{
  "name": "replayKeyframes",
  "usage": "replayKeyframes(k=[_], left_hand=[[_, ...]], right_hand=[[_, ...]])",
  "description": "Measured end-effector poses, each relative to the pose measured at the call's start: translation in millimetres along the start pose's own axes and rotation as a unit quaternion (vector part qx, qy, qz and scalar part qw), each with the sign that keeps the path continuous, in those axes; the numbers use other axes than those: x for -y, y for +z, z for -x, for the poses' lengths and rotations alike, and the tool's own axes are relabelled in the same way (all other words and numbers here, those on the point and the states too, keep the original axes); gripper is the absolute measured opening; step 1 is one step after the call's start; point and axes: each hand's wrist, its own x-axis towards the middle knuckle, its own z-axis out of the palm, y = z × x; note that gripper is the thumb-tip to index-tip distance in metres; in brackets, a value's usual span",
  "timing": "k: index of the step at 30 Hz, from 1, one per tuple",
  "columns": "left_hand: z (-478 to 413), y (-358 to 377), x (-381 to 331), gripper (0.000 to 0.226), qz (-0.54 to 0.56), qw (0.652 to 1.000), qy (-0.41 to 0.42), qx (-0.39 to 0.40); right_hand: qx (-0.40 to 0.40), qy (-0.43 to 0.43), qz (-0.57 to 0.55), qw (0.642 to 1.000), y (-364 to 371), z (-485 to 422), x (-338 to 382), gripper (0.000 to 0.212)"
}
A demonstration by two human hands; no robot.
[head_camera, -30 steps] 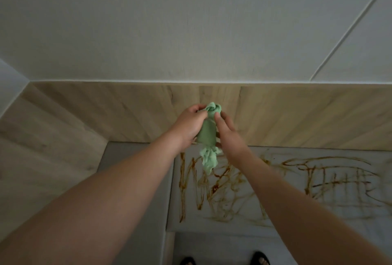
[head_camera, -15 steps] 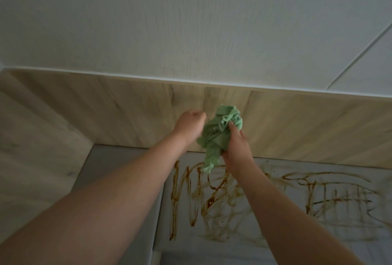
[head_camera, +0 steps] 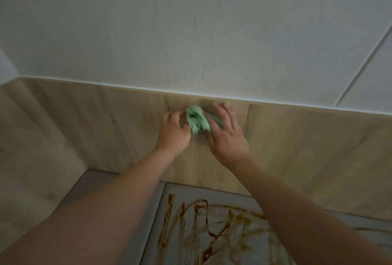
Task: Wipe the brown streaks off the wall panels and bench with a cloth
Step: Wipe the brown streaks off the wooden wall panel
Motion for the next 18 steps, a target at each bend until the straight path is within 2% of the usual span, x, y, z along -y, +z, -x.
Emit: replayKeyframes(k=[2, 4, 7, 9, 11, 15, 18], left_hand=[[-7, 17, 16, 0.048, -0.03, 0.998, 0.061, -0.012], [-13, 26, 28, 0.046, -0.037, 0.991, 0.118, -0.056], [-37, 39, 38, 0.059, -0.1, 0.952, 0.194, -0.217], [-57, 47, 47, 0.075, -0.184, 0.919, 0.19, -0.291], [-74, 63, 63, 0.08, -0.196, 0.894, 0.218, -0.338], [-84, 78, 80, 0.077, -0.178, 0.871, 0.256, -0.379], [-79, 72, 73, 0.077, -0.179, 0.884, 0.253, -0.35]], right_hand=[[-0.041, -0.08, 0.096, 0.991, 24, 3, -12, 0.062], [-0.125, -0.116, 0.139, 0.976, 32, 0, -21, 0.06], [-0.255, -0.111, 0.155, 0.948, 37, -13, -36, 0.05], [-0.272, -0.159, 0.187, 0.93, 51, -20, -46, 0.045], [-0.278, -0.19, 0.227, 0.914, 71, -23, -54, 0.037], [-0.361, -0.178, 0.255, 0.879, 91, -24, -52, 0.03], [-0.343, -0.173, 0.273, 0.882, 85, -20, -46, 0.033]])
